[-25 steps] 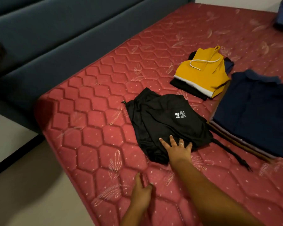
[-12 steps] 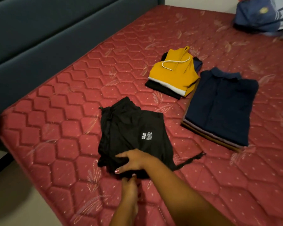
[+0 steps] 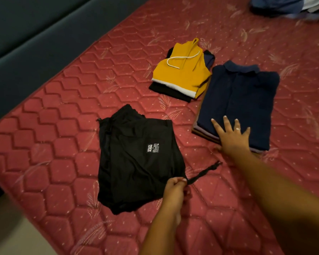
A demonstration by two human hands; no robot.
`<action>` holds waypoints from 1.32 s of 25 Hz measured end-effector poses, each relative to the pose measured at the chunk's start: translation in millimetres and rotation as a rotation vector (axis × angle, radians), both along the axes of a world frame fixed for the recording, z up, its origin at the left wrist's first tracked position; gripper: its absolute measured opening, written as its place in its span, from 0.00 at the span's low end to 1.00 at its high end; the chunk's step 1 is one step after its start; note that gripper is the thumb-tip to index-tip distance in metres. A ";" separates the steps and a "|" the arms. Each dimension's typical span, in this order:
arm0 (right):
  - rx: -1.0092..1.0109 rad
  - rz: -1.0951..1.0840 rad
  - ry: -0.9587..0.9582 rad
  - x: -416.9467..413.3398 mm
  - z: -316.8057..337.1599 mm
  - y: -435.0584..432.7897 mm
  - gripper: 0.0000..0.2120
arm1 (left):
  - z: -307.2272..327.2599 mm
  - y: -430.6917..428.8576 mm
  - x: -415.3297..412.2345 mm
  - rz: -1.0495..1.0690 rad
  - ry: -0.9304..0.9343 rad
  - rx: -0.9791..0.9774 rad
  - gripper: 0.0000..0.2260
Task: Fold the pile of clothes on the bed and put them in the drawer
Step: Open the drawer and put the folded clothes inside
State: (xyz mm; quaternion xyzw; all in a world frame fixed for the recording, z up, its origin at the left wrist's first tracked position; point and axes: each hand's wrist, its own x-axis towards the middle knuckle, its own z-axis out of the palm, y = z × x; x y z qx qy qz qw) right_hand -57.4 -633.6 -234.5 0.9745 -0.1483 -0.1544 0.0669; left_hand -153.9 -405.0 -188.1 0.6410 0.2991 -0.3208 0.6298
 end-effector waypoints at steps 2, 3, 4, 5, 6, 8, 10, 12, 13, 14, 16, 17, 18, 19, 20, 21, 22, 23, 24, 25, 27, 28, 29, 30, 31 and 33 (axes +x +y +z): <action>0.063 0.004 0.027 13.1 -1.0 -2.9 0.43 | -0.2 -2.5 1.1 0.027 0.013 -0.058 0.05; 0.073 0.004 0.038 20.4 -0.5 -3.0 0.40 | 1.6 -2.9 0.5 0.042 0.031 -0.069 0.06; 0.069 0.011 0.044 26.6 1.3 -2.9 0.38 | -1.6 -2.6 -0.9 0.054 0.048 -0.077 0.05; 0.065 0.039 0.051 32.4 5.8 -3.5 0.34 | -0.9 -3.7 -3.0 0.063 0.065 -0.080 0.05; 0.064 0.079 0.067 37.3 13.5 -4.7 0.30 | -2.2 -3.8 -5.5 0.070 0.076 -0.081 0.05; 0.066 0.148 0.116 41.0 37.6 -1.8 0.22 | 1.0 -2.6 -10.4 0.096 0.081 -0.073 0.05; 0.062 0.223 0.198 36.2 61.9 11.6 0.19 | -0.1 -0.9 -11.7 0.145 0.066 -0.072 0.04; 0.121 0.329 0.382 15.0 86.5 37.2 0.20 | -3.3 3.0 -7.3 0.194 0.073 -0.097 0.06; 0.173 0.388 0.491 -3.9 94.9 52.4 0.20 | -1.7 2.9 -6.3 0.208 0.097 -0.117 0.08; 0.223 0.456 0.583 -25.4 97.7 68.9 0.21 | -7.5 6.4 -4.8 0.208 0.122 -0.139 0.12; 0.305 0.541 0.765 -69.7 99.6 94.3 0.27 | -13.5 12.5 -5.7 0.185 0.151 -0.165 0.18; 0.408 0.495 0.849 -83.7 96.0 95.5 0.29 | -16.0 14.8 -8.3 0.151 0.138 -0.138 0.23; 0.621 0.368 0.905 -92.8 94.0 87.4 0.28 | -22.8 17.3 -10.9 0.059 0.103 -0.081 0.29; 0.913 0.191 0.894 -96.3 94.0 72.4 0.23 | -26.3 18.8 -12.9 -0.038 0.075 -0.047 0.33; 1.204 0.014 0.697 -100.9 90.7 48.7 0.16 | -28.0 16.4 -14.8 -0.109 0.037 -0.004 0.33; 1.332 -0.187 0.324 -105.4 83.1 22.3 0.11 | -28.1 12.2 -16.6 -0.142 0.024 0.032 0.29; 1.286 -0.405 -0.085 -109.5 71.9 -3.2 0.09 | -27.9 6.4 -17.4 -0.142 0.008 0.071 0.26; 1.189 -0.581 -0.378 -114.1 50.6 -27.8 0.09 | -28.4 0.5 -17.8 -0.137 -0.020 0.110 0.23; 1.137 -0.721 -0.489 -119.9 33.0 -42.3 0.15 | -30.7 -5.6 -18.8 -0.141 -0.052 0.155 0.22; 1.186 -0.824 -0.477 -124.8 24.3 -43.0 0.25 | -29.4 -11.9 -20.4 -0.159 -0.085 0.191 0.22; 1.206 -0.935 -0.330 -127.1 2.0 -31.7 0.48 | -28.5 -17.6 -23.1 -0.165 -0.131 0.196 0.20; 1.115 -0.937 -0.295 -127.5 -4.3 -24.9 0.58 | -27.0 -16.4 -24.9 -0.155 -0.137 0.162 0.19; 1.053 -0.958 -0.296 -128.0 -8.5 -18.8 0.63 | -24.9 -15.1 -25.8 -0.158 -0.143 0.120 0.18; 1.018 -1.007 -0.307 -129.3 -17.4 -17.7 0.63 | -22.5 -14.1 -27.5 -0.166 -0.147 0.082 0.18; 0.996 -1.054 -0.337 -130.4 -24.1 -16.9 0.61 | -19.0 -13.3 -29.3 -0.180 -0.142 0.054 0.18; 1.108 -1.117 -0.404 -132.4 -17.5 -10.3 0.55 | -14.1 -7.5 -33.3 -0.175 -0.120 0.004 0.18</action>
